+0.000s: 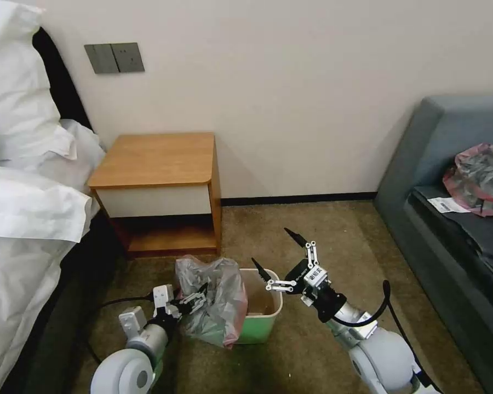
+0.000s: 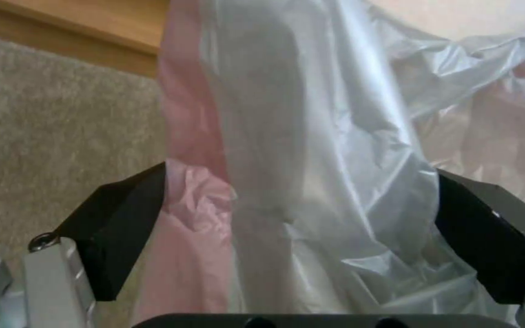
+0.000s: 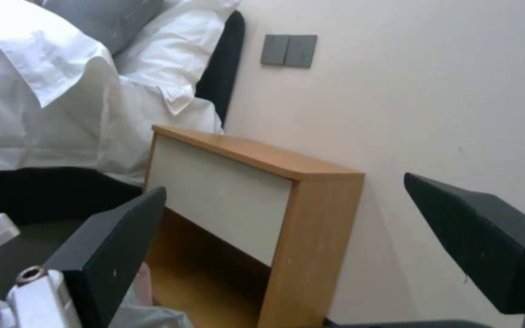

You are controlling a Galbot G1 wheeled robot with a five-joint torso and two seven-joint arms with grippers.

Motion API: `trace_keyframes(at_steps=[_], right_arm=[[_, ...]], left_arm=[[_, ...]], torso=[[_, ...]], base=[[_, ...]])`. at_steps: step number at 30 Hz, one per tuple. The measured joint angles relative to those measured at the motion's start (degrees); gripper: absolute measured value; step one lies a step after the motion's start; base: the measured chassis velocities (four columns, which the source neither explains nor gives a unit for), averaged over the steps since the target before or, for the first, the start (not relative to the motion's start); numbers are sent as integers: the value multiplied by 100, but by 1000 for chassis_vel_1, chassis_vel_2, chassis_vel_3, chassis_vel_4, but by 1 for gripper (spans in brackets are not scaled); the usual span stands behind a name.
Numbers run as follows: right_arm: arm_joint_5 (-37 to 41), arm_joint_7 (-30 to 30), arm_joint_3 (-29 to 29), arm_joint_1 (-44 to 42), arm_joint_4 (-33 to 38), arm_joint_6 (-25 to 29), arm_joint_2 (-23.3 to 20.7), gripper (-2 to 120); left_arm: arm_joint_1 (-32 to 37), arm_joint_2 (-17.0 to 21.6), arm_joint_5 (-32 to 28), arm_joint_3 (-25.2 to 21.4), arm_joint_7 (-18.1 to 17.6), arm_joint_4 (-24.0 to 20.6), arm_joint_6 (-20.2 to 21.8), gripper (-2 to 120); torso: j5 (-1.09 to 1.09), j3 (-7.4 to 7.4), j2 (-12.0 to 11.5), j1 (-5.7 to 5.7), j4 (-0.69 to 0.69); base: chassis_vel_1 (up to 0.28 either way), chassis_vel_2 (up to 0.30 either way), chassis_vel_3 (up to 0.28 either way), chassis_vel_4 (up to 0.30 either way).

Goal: Pick up the garbage bag from the table and place it over the trash can.

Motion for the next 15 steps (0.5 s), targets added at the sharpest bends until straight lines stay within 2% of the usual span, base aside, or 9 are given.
trace_keyframes(at_steps=[6, 15], right_arm=[[0, -9, 19, -35, -3, 60, 1, 100], [-13, -34, 8, -57, -18, 101, 66, 100]], left_arm=[[-39, -3, 26, -32, -79, 54, 119, 87], [-79, -93, 112, -17, -89, 178, 111, 57]], torso=[[0, 0, 0, 0, 0], [2, 0, 0, 0, 1]], base=[[0, 0, 0, 0], [0, 0, 0, 0]])
